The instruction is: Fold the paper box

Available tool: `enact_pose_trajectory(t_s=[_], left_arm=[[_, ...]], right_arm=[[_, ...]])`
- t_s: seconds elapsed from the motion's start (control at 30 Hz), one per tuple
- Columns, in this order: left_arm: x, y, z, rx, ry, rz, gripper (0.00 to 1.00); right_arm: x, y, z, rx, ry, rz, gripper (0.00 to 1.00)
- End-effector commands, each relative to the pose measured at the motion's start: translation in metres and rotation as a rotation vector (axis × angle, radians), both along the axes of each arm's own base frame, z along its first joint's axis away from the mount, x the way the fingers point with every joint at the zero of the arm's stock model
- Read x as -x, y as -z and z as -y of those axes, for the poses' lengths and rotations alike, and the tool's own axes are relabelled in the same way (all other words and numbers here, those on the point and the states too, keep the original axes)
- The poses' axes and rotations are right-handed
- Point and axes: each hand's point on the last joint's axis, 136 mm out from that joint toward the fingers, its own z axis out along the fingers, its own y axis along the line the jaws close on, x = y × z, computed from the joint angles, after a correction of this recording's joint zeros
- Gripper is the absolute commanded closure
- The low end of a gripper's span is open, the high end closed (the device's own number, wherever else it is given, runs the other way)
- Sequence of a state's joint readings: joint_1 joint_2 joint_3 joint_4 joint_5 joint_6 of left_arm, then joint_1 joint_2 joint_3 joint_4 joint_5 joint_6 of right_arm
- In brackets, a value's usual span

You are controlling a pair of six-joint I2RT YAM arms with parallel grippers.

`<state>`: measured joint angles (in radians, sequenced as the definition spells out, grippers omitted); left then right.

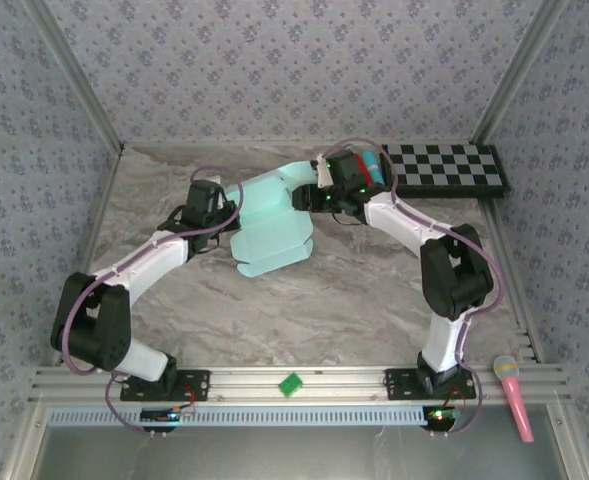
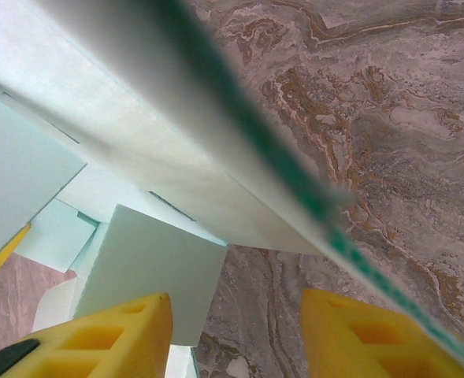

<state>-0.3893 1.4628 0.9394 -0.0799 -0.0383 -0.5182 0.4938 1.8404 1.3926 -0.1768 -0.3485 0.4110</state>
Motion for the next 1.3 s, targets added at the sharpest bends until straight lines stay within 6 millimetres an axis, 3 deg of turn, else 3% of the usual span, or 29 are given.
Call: enact_pose_trajectory(t_s=[0.0,0.23,0.57,0.87,1.03,1.27], left_arm=[[-0.004,-0.010,0.015,0.040,0.041,0.022,1.00],[-0.004,-0.008,0.009,0.019,0.017,0.016,1.00],[-0.012,0.004,-0.022,-0.074,-0.019,-0.022,1.00],[-0.017,-0.019,-0.014,-0.157,0.149,0.071,1.00],[-0.014,-0.027,-0.002,-0.139,0.236,0.085,1.00],[-0.012,-0.028,0.006,-0.105,0.276,0.078,1.00]], right_arm=[[0.003,0.003,-0.010,0.014,-0.035,-0.006,0.47],[0.003,-0.002,-0.002,0.042,-0.016,0.014,0.45],[0.011,-0.033,0.046,0.094,0.028,0.103,0.46],[0.007,-0.034,0.100,0.071,0.041,0.108,0.44],[-0.001,-0.029,0.101,0.096,-0.044,0.149,0.46],[-0.004,-0.022,0.076,0.084,-0.244,0.259,0.49]])
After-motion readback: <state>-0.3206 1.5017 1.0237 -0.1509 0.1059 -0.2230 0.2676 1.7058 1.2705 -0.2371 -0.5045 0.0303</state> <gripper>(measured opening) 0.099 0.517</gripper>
